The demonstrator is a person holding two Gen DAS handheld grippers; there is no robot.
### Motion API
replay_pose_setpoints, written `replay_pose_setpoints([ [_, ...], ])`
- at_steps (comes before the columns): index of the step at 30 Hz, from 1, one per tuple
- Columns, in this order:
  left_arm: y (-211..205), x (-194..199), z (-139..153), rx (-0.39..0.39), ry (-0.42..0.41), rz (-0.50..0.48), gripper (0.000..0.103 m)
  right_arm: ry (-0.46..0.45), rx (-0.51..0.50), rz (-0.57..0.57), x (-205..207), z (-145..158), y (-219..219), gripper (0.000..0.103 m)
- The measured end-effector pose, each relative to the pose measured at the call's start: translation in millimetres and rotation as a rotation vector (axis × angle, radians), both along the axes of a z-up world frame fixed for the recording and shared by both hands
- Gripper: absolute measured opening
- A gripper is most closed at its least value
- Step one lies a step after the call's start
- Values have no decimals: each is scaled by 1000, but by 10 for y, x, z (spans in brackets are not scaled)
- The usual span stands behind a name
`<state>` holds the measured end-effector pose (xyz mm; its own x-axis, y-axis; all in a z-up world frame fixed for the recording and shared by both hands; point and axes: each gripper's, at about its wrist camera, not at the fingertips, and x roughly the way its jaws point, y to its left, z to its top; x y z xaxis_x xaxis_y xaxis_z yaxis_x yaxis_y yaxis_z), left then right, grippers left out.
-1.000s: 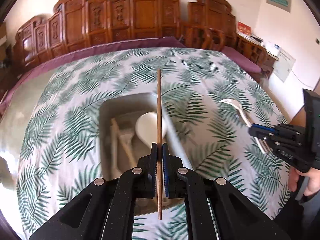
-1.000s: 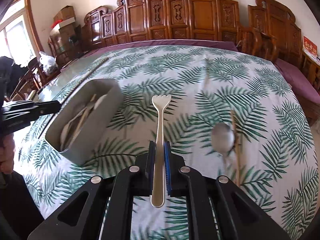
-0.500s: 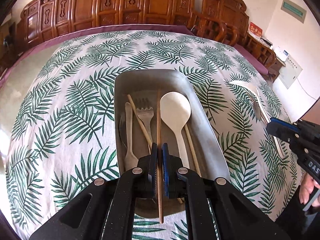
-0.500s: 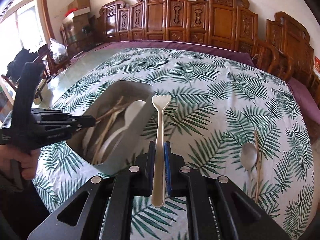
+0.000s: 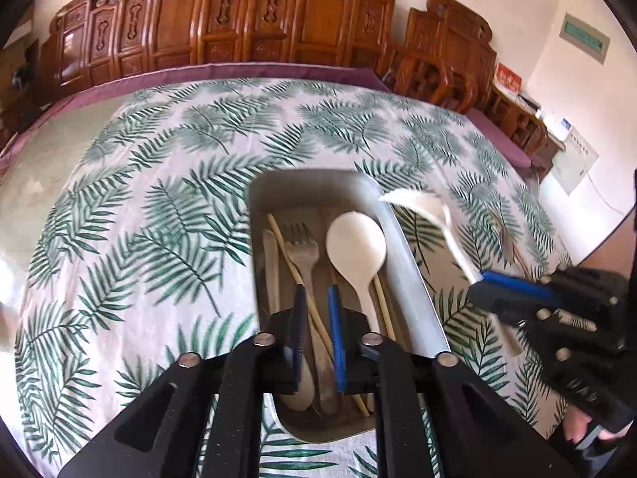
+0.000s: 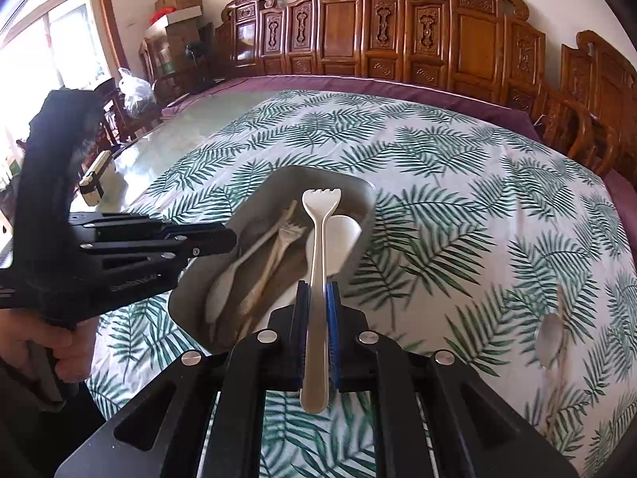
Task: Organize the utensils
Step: 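Lower the chopstick into the grey tray and open the left tool, then lower the white plastic fork into the grey tray and open the right tool, then close the right tool on a wooden chopstick and lift it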
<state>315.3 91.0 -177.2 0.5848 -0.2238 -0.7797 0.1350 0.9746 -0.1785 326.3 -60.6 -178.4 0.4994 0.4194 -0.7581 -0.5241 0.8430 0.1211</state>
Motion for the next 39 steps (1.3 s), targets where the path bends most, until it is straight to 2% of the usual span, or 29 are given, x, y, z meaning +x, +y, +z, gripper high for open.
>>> replay_pose_setpoints([
  [8,262,12,163,-26,-41,62,15,39,65,-3,212,-74,312,11],
  [13,351,17,201,-25,-51,83,15,93,85,-10,360,-239,449,11],
  [19,375,15,229,-16,-63,94,15,135,96,-1,370,-397,517,12],
  [24,362,1,240,-3,-71,95,15,131,97,7,337,-408,506,12],
  [30,313,-20,256,-6,-78,87,15,72,105,-5,249,-208,180,12],
  [33,232,-35,276,5,-86,78,15,26,92,-18,172,-89,-82,21],
  [35,150,-54,291,29,-102,74,24,-7,79,-43,118,-4,-361,26],
  [37,78,-63,291,45,-110,65,25,-24,63,-66,94,33,-592,37],
  [39,-17,-70,275,53,-112,56,26,-45,25,-90,72,55,-874,38],
])
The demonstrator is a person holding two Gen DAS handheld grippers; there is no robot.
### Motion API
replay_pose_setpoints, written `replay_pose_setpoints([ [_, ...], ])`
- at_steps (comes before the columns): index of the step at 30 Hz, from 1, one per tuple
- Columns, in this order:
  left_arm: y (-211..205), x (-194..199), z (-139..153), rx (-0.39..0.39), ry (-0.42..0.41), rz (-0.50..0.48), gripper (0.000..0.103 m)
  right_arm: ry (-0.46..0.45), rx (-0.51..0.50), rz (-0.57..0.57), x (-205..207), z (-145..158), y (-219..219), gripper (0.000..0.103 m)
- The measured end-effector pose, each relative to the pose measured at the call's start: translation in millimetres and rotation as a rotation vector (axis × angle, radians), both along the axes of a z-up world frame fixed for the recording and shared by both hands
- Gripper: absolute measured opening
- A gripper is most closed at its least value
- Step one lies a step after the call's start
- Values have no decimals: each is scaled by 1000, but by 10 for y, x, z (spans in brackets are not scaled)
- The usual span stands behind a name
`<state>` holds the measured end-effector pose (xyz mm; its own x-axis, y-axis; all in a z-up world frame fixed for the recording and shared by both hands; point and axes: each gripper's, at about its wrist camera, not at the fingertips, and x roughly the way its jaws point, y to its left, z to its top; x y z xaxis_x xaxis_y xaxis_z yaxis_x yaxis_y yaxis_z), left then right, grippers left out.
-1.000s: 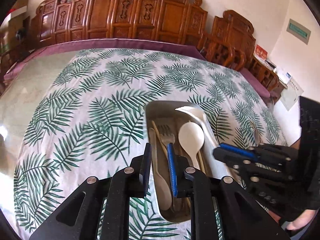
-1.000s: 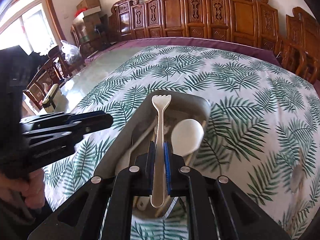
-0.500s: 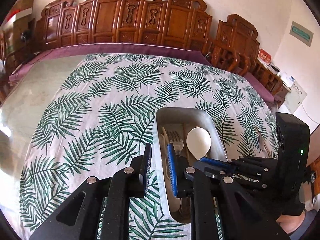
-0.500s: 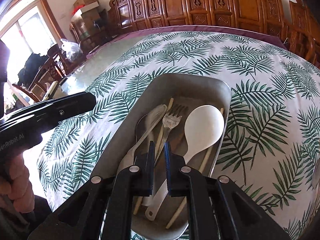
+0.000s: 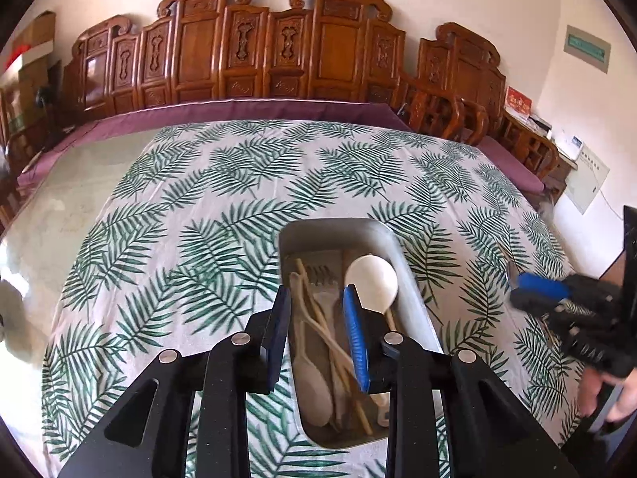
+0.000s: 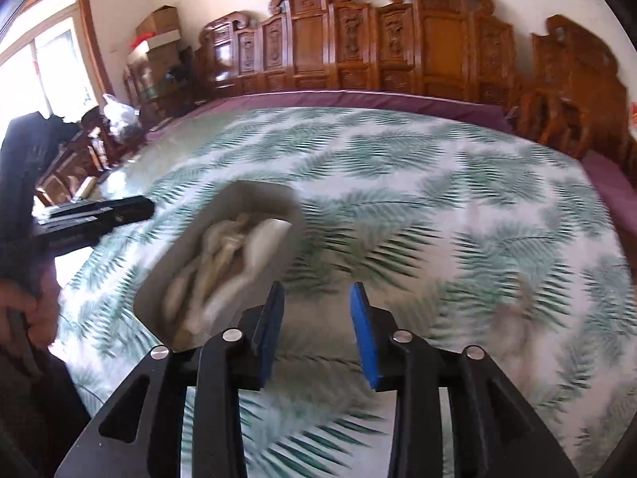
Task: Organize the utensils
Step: 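Close the right tool on a wooden chopstick and lift it, then grasp a metal spoon with the left tool while the right tool holds the chopstick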
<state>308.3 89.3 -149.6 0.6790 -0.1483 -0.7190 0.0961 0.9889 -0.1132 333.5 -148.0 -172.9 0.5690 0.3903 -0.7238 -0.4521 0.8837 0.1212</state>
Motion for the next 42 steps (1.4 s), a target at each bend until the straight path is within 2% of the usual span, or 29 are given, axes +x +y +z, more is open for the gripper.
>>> replay_pose_setpoints([
  [2,-111,-17,-15,10,2,-8,29,-13,-36,-26,-1,0,-248,42],
  [5,-258,-66,-18,22,-2,-21,41,-20,-61,-84,30,-40,-658,43],
  [6,-338,-95,-12,24,-7,-30,42,-20,-64,-99,39,-67,-757,43],
  [12,-691,-170,26,32,-19,-57,52,32,-84,-194,247,-440,-1338,43],
  [17,-938,-238,32,44,-14,-70,53,97,-80,-196,363,-689,-1474,42],
  [19,-1024,-241,2,34,3,-72,53,108,-71,-183,351,-718,-1476,35],
  [23,-1233,-249,-71,23,25,-87,53,143,-131,-151,377,-859,-1435,32],
  [25,-1344,-251,-102,24,32,-98,53,113,-204,-134,346,-877,-1384,27],
  [27,-1452,-243,-134,25,40,-109,53,118,-196,-129,344,-881,-1390,27],
  [29,-1571,-212,-174,28,51,-121,53,119,-193,-119,345,-891,-1424,19],
  [30,-1612,-194,-189,29,55,-124,53,118,-197,-116,345,-894,-1449,10],
  [31,-1666,-168,-208,31,59,-129,53,117,-199,-118,347,-895,-1467,6],
  [42,-2205,282,-514,20,124,-166,54,123,-120,-132,335,-851,-1702,6],
])
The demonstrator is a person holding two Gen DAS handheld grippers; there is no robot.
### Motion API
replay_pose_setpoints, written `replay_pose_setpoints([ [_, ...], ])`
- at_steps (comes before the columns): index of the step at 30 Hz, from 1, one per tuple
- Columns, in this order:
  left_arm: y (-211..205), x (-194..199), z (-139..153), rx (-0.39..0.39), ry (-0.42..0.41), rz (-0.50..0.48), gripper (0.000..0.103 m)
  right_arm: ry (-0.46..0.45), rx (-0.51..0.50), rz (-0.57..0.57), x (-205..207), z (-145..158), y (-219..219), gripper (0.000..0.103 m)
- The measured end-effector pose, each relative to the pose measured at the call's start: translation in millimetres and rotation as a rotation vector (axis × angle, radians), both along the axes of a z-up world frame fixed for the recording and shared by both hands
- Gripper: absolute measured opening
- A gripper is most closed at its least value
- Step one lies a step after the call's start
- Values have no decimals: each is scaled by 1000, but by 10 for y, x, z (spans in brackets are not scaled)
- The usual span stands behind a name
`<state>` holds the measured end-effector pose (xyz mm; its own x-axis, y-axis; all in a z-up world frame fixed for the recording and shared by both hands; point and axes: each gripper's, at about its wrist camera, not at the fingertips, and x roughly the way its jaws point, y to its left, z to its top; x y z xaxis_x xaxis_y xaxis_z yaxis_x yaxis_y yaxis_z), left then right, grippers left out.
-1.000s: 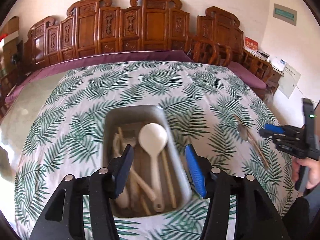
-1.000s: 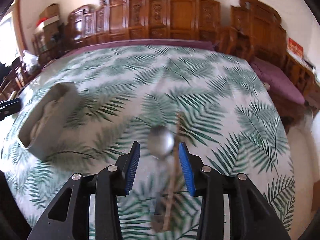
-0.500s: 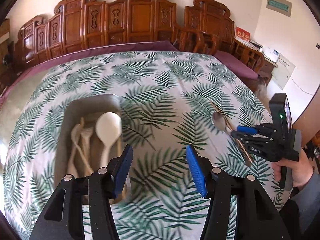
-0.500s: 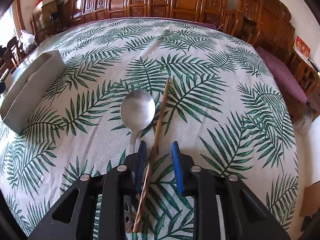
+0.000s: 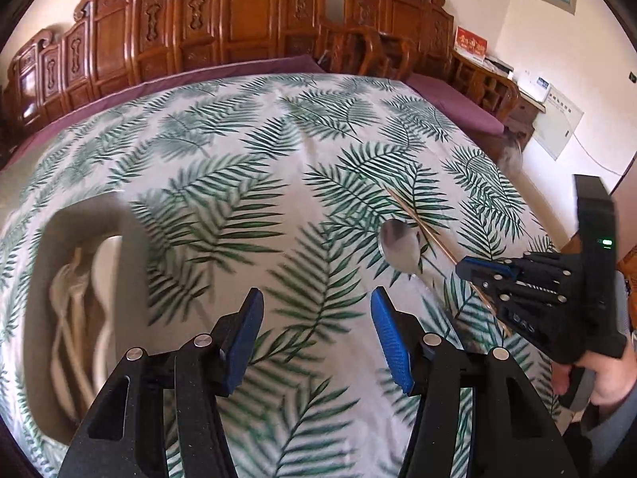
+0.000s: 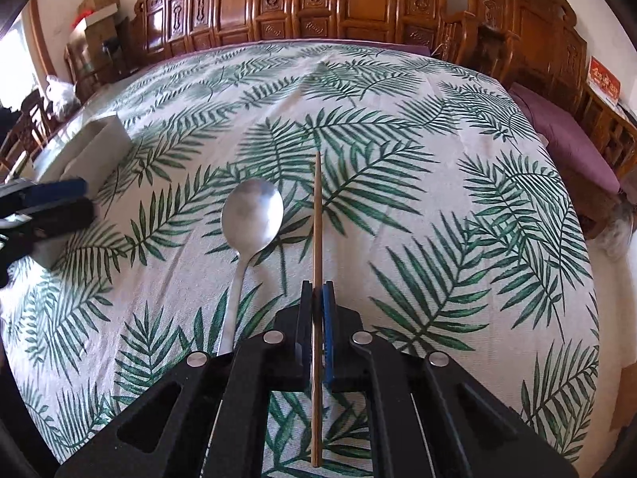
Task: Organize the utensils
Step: 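Grasp a metal spoon with the left tool while the right tool holds the chopstick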
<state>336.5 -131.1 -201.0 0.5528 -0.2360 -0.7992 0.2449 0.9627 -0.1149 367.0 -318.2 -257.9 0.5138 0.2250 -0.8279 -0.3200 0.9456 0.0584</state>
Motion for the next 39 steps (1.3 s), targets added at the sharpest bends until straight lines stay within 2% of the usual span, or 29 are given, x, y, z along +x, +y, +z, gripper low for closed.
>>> replay_pose_setpoints([
  [12,-505,444,-218,-48,35,-35,55,-3,76,-33,56,49,-190,6],
  [21,-675,608,-404,-57,81,-43,55,-1,106,-46,62,61,-263,6],
  [25,-690,619,-437,-59,82,-41,45,1,116,-46,57,64,-262,6],
  [29,-699,614,-443,-57,99,-54,14,5,119,-41,62,53,-249,6],
  [32,-665,581,-416,-69,93,-55,8,7,134,-43,62,56,-256,6],
  [39,-587,477,-239,-53,69,-53,4,3,139,-27,59,85,-168,6],
])
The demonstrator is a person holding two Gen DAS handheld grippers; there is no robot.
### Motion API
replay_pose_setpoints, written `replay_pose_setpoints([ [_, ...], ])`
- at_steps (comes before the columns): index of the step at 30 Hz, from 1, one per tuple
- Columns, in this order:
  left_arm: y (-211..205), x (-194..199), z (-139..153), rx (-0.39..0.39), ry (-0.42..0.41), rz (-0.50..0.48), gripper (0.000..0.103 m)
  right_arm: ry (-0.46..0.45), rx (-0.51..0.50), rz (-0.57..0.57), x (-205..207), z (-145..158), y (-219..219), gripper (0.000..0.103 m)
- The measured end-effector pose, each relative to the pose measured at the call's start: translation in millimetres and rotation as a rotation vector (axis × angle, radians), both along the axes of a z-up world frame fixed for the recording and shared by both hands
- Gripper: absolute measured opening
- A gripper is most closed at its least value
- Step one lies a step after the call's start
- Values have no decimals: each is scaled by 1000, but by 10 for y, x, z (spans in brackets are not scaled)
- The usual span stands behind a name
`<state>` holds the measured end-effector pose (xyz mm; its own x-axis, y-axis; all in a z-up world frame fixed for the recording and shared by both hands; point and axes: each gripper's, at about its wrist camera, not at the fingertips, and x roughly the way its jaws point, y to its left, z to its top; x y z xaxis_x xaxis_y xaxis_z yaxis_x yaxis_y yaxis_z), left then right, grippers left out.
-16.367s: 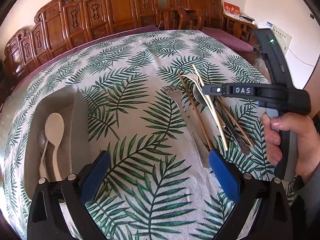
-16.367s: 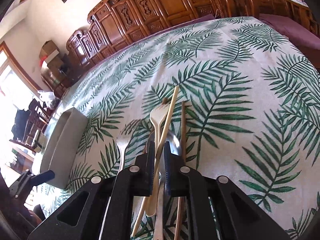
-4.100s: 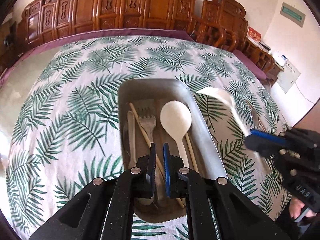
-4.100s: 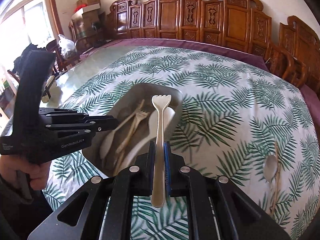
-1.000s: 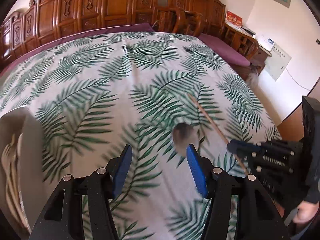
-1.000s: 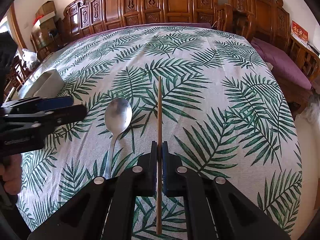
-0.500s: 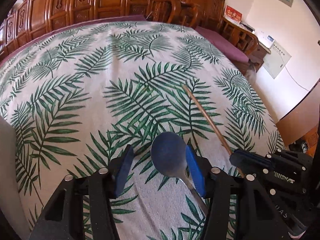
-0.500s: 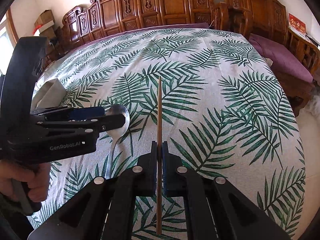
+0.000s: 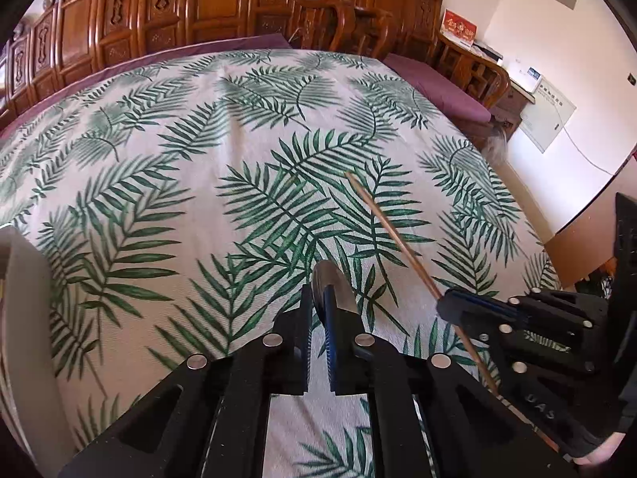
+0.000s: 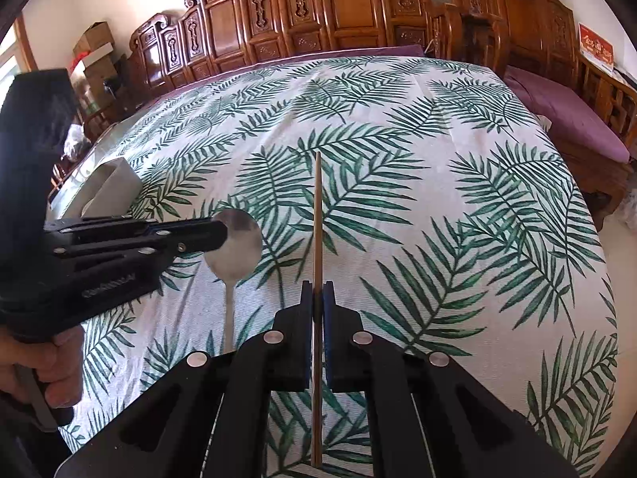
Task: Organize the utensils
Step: 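Grasp a metal spoon with the left tool while the right tool holds the chopstick, then lower the metal spoon into the grey tray and open the left tool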
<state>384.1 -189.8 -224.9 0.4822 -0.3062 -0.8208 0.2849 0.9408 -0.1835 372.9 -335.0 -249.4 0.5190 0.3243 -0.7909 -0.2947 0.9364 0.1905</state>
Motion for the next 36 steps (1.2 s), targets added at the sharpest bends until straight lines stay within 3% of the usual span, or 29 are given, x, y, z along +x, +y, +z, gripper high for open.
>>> replay_pose_setpoints([
  [9,242,-189,336,24,-70,-1,1,-12,-14,53,-37,51,246,6],
  [20,636,-332,605,-6,-110,24,1,-30,-24,118,-138,139,581,6],
  [36,1548,-457,973,21,-155,107,1,-43,-35,214,-330,177,1040,6],
])
